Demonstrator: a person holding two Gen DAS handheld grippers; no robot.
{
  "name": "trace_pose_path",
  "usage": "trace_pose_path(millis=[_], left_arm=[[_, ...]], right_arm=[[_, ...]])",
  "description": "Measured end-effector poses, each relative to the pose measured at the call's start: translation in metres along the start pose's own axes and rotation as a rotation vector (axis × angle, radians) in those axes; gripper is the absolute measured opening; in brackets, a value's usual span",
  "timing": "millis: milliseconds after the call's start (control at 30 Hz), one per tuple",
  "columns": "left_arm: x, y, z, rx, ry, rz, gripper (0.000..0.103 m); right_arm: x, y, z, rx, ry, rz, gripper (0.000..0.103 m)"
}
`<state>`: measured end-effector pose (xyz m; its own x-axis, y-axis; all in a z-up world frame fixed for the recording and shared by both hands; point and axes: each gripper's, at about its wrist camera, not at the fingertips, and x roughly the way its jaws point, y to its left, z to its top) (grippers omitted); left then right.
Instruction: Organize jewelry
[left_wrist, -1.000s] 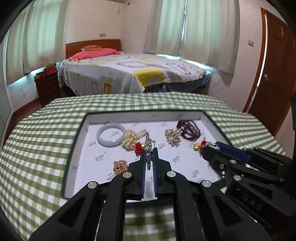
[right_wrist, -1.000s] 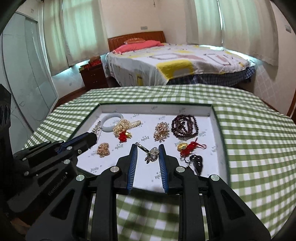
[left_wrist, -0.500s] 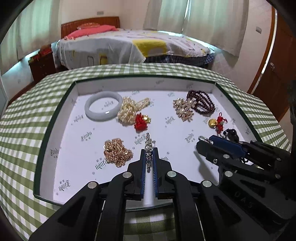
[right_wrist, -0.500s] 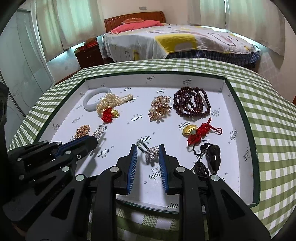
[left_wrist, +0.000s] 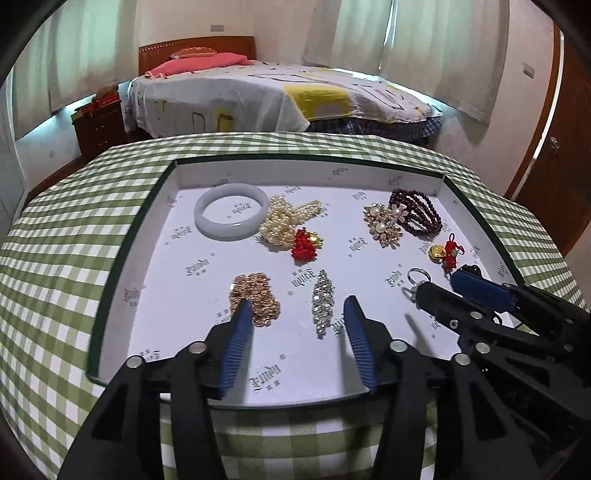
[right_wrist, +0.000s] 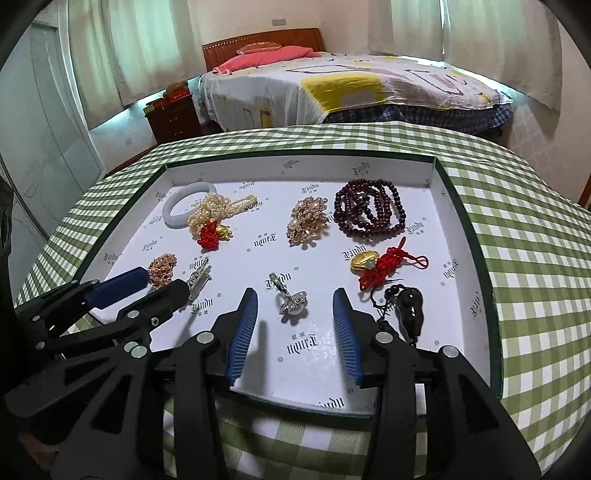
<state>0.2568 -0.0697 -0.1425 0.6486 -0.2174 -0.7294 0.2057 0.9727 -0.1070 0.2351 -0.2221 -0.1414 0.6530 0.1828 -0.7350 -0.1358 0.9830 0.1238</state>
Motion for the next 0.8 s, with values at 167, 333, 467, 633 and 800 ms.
trace_pose_path(millis=[167, 333, 467, 633, 800], left_arm=[[-0.012, 0.002, -0.001, -0.006, -0.015, 0.012, 0.061], [-0.028, 0.001, -0.006, -0.003, -0.041, 0.039, 0.069], [-0.047, -0.002, -0.011, 0.006, -0.069, 0.057, 0.075], [-0.079, -0.007, -0.023, 0.011, -0.105, 0.079, 0.079], [-0.108, -0.01, -0.034, 0.019, -0.121, 0.098, 0.082]], right_arm=[[-0.012, -0.001, -0.003, 0.01, -0.017, -0.011, 0.052], [-0.028, -0.001, -0.01, 0.023, -0.029, -0.027, 0.061], [-0.046, -0.001, -0.019, 0.03, -0.037, -0.035, 0.067], [-0.074, 0.003, -0.031, 0.037, -0.054, -0.042, 0.072], [-0.103, 0.01, -0.043, 0.028, -0.078, -0.047, 0.076]])
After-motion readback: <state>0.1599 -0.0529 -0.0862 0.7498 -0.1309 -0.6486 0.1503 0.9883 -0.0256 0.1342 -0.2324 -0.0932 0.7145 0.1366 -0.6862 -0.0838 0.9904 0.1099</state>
